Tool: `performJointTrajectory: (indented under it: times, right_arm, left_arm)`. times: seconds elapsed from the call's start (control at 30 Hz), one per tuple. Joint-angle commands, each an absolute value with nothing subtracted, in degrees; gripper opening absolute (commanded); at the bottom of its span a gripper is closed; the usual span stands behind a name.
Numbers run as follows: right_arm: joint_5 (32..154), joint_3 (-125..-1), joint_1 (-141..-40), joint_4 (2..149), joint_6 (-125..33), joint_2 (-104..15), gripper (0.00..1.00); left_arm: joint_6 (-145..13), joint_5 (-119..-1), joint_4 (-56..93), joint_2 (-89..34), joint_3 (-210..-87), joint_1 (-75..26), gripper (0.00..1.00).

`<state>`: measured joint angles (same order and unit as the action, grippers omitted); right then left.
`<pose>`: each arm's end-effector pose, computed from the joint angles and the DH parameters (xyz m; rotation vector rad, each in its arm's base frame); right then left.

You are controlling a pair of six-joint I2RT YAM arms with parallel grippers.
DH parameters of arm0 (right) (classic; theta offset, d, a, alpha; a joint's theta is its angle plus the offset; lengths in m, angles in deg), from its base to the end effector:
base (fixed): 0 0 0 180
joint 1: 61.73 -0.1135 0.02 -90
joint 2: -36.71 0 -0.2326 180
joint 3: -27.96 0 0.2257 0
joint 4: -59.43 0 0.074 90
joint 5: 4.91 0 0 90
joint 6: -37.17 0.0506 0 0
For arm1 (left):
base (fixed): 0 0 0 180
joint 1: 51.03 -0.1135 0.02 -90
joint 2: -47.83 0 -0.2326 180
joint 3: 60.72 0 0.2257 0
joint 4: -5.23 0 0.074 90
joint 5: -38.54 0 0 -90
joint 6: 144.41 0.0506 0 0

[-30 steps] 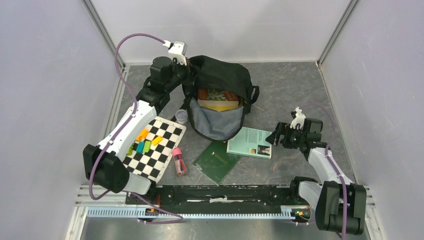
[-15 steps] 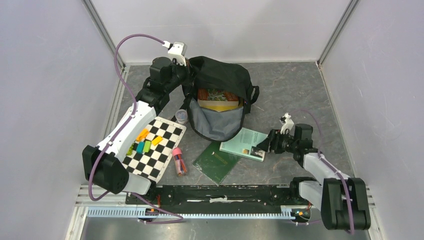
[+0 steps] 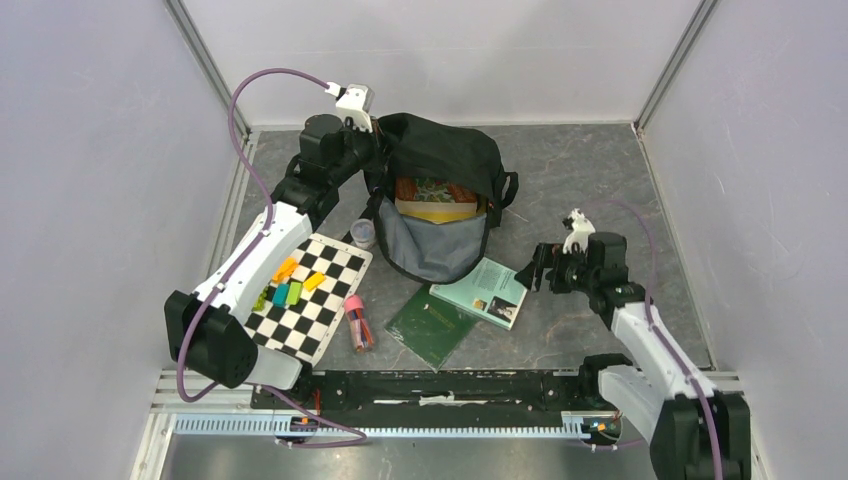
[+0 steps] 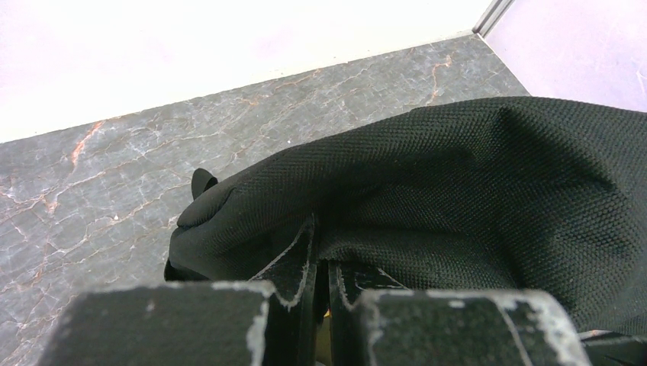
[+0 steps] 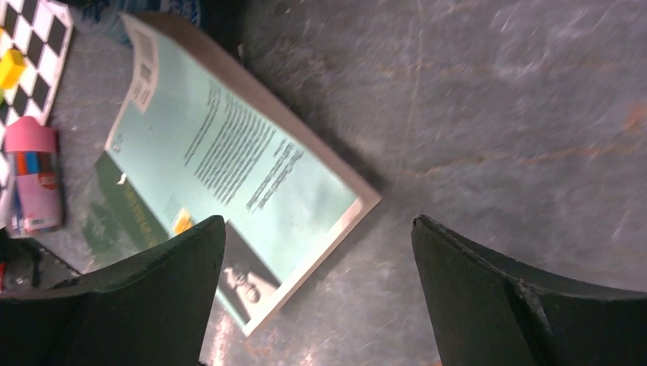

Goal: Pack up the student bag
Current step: Adjust the book at the center of the board, then pick up the book from the center of the board.

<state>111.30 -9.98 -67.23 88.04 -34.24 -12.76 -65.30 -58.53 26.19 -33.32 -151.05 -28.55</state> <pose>0.1783 0.0396 0.1682 0.0148 2.2916 0.7397 0.3013 -0.1314 0.3540 0.2722 1.7849 -0.5276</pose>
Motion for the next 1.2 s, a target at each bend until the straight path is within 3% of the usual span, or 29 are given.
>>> performJointTrajectory:
  times: [0.0, 0.13, 0.43, 0.57, 0.7, 1.0, 1.17]
  right_arm:
    - [112.5, -15.6, -66.0, 83.5, -44.0, -20.9, 0.97]
    - [119.2, -16.4, -65.9, 71.4, -49.5, -27.3, 0.97]
    - [137.3, -23.2, -65.8, 72.4, -60.3, -45.4, 0.95]
    - [142.2, -25.2, -66.0, 75.5, -59.4, -51.3, 0.83]
    - [136.9, -21.2, -67.0, 79.6, -56.1, -48.3, 0.82]
    - [138.3, -8.4, -69.5, 78.6, -46.8, -34.6, 0.81]
    - [136.2, -13.5, -69.3, 79.3, -47.6, -43.4, 0.81]
  left_arm:
    - [-67.3, -57.9, 26.8, -32.1, -150.6, -28.8, 0.09]
    - [-67.7, -58.8, 26.5, -32.2, -150.5, -28.7, 0.09]
    - [-67.1, -57.9, 26.7, -31.9, -150.4, -28.8, 0.09]
    - [-66.8, -57.9, 26.7, -31.6, -150.5, -28.8, 0.09]
    - [-66.5, -57.5, 26.9, -31.7, -150.5, -28.8, 0.09]
    - [-66.5, -57.5, 27.0, -31.7, -150.5, -28.8, 0.09]
    - [-66.8, -57.9, 26.9, -31.8, -150.5, -28.8, 0.09]
